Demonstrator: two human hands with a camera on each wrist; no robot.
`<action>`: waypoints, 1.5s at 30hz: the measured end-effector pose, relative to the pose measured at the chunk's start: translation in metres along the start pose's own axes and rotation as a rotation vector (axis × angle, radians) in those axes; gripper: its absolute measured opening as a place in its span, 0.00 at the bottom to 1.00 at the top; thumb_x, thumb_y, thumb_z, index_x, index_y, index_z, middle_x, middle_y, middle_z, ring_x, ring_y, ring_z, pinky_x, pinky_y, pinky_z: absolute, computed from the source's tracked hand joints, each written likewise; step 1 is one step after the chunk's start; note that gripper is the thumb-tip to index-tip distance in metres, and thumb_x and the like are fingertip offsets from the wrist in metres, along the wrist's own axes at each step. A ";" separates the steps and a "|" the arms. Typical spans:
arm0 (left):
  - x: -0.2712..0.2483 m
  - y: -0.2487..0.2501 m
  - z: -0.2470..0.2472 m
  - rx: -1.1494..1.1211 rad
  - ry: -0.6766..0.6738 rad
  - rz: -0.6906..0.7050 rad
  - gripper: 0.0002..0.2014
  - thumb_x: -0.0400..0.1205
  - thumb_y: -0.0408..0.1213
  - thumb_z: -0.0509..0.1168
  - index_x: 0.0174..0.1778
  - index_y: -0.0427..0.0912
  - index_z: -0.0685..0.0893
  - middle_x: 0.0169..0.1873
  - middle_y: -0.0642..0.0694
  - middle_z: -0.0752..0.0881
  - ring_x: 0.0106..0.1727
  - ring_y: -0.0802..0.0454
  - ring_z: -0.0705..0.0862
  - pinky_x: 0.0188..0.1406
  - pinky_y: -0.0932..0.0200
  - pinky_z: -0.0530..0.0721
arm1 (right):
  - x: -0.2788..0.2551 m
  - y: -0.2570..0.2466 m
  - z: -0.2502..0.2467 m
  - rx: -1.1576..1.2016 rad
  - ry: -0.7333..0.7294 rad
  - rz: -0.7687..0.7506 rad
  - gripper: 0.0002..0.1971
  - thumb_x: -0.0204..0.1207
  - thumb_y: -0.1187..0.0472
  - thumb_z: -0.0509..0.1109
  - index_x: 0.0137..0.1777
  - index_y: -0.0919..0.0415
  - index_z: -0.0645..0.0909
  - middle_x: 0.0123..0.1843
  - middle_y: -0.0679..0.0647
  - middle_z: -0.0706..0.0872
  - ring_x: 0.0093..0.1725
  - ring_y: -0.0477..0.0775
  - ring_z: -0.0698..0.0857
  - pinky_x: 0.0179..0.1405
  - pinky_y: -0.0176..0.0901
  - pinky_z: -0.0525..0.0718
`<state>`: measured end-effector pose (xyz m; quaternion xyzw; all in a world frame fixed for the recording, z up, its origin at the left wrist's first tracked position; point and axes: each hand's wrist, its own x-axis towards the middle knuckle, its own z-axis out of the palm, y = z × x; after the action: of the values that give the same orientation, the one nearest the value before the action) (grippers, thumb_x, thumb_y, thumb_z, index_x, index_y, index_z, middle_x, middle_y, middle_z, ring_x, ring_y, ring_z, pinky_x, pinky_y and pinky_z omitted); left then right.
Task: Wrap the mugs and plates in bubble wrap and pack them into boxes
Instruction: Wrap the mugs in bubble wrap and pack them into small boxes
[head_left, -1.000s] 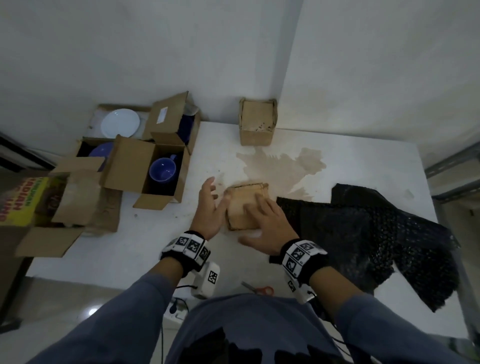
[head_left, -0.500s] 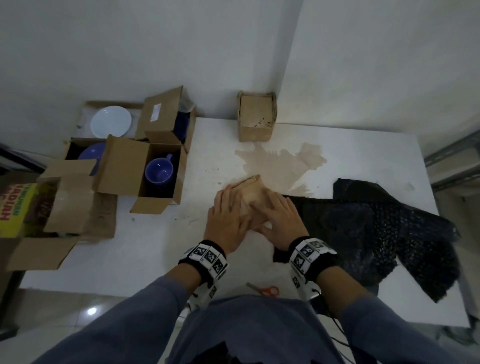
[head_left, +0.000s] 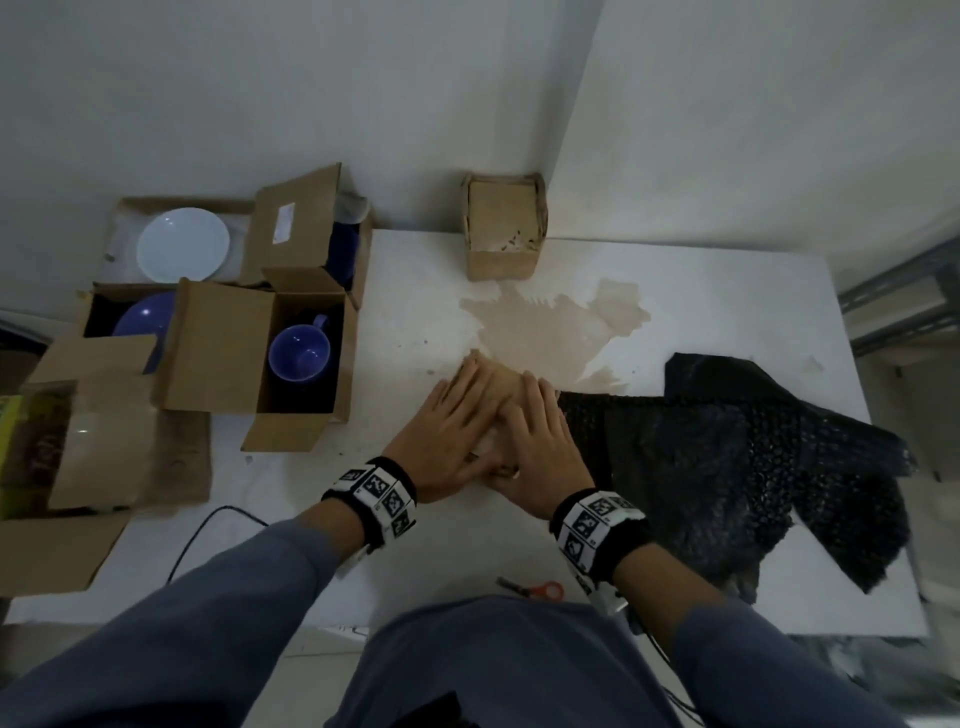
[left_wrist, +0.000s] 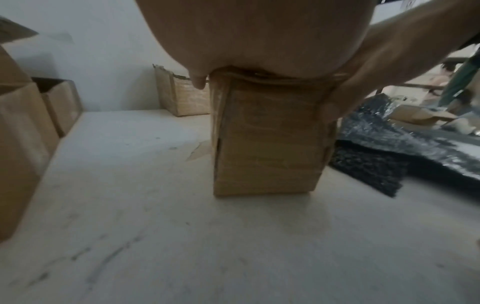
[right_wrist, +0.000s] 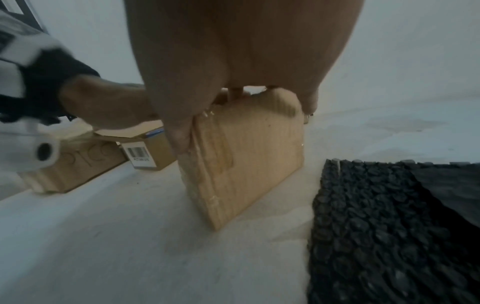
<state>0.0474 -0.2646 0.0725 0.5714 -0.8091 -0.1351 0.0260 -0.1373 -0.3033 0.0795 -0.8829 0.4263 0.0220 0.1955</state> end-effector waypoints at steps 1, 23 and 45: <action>-0.004 0.002 0.004 -0.010 0.002 -0.012 0.42 0.86 0.65 0.47 0.87 0.38 0.45 0.86 0.37 0.41 0.86 0.39 0.38 0.84 0.36 0.53 | 0.004 0.002 -0.001 -0.028 -0.002 -0.055 0.39 0.70 0.38 0.73 0.74 0.59 0.64 0.86 0.70 0.48 0.85 0.73 0.46 0.81 0.71 0.59; 0.089 -0.158 -0.033 0.212 0.094 -0.393 0.33 0.86 0.34 0.56 0.86 0.37 0.48 0.86 0.36 0.48 0.86 0.35 0.50 0.81 0.35 0.61 | 0.234 -0.007 -0.013 -0.191 0.314 -0.282 0.24 0.79 0.65 0.69 0.76 0.63 0.76 0.79 0.59 0.75 0.82 0.59 0.68 0.79 0.60 0.67; 0.149 -0.186 -0.047 0.199 0.131 -0.289 0.29 0.78 0.31 0.46 0.73 0.32 0.78 0.73 0.33 0.78 0.74 0.40 0.78 0.77 0.44 0.72 | 0.269 -0.005 -0.046 0.014 0.250 -0.159 0.33 0.72 0.61 0.74 0.78 0.66 0.71 0.77 0.63 0.75 0.79 0.64 0.70 0.79 0.62 0.67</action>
<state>0.1756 -0.4701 0.0545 0.6892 -0.7244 -0.0189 0.0023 0.0317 -0.5176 0.0683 -0.9085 0.3760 -0.1066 0.1482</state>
